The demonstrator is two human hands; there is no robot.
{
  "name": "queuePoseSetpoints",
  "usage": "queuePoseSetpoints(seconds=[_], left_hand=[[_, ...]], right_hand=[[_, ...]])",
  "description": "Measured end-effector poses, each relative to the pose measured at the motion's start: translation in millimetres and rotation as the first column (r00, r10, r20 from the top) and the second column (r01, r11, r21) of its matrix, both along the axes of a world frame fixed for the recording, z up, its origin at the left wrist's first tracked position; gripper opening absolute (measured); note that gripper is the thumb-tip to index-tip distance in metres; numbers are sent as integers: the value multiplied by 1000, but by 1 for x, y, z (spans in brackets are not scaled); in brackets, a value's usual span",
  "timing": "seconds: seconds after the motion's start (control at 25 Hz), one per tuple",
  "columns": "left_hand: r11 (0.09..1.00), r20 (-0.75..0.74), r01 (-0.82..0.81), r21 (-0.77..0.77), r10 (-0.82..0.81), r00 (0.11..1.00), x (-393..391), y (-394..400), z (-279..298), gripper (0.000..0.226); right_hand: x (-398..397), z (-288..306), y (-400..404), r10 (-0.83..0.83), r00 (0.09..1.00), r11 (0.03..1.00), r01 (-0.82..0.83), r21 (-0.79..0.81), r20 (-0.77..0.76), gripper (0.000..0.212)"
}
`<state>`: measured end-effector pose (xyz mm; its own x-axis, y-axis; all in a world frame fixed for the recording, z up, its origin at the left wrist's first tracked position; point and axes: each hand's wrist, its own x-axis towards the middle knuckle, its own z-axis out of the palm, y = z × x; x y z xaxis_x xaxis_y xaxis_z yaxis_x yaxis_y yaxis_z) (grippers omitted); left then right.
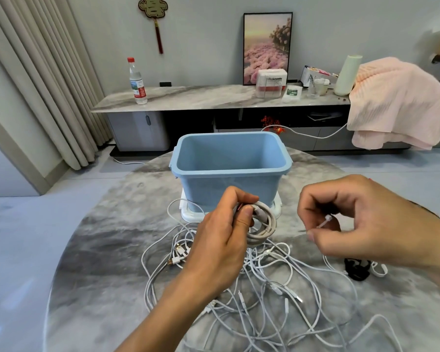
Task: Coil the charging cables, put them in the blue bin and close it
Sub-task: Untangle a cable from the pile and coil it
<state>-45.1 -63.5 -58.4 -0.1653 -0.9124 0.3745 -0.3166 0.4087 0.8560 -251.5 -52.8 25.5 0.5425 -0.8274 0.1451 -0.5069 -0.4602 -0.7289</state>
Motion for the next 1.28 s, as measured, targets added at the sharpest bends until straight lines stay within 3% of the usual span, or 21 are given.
queuePoseSetpoints(seconds=[0.12,0.28,0.4,0.48,0.56,0.68,0.84,0.92,1.04,1.28], left_hand=[[1000,-13,1,-24,-1,1000,-2,3,1,9],[999,-118,1,37,3,993,-5,3,0,12],[996,-233,20,92,2,972,-5,-1,-4,11],[995,-293,17,103,13,956,-5,-2,-5,10],[996,-316,-2,85,29,948,-6,-2,-4,12],[998,-331,-38,44,50,942,-7,-1,-1,16],[996,-289,-79,-43,64,955,-6,0,0,14],[993,-189,-58,-106,37,981,-6,4,0,10],[986,-88,-16,-165,2,996,-8,10,3,12],[991,-155,-70,-111,53,987,-7,10,3,9]], right_hand=[[5,-5,0,-77,990,962,44,-270,-114,16],[13,-13,0,-86,981,911,7,-412,-174,13],[18,-20,0,-159,978,855,68,-514,-135,7],[23,-27,-2,-224,974,826,183,-533,-12,6],[32,-37,-5,-313,915,854,388,-346,255,12],[50,-49,-8,-459,668,874,458,163,585,14],[65,-51,-7,-642,374,766,273,583,669,16],[66,-48,-6,-705,334,694,141,706,626,13],[64,-46,-5,-709,316,676,50,735,630,10],[73,-44,2,-541,378,841,238,486,752,6]])
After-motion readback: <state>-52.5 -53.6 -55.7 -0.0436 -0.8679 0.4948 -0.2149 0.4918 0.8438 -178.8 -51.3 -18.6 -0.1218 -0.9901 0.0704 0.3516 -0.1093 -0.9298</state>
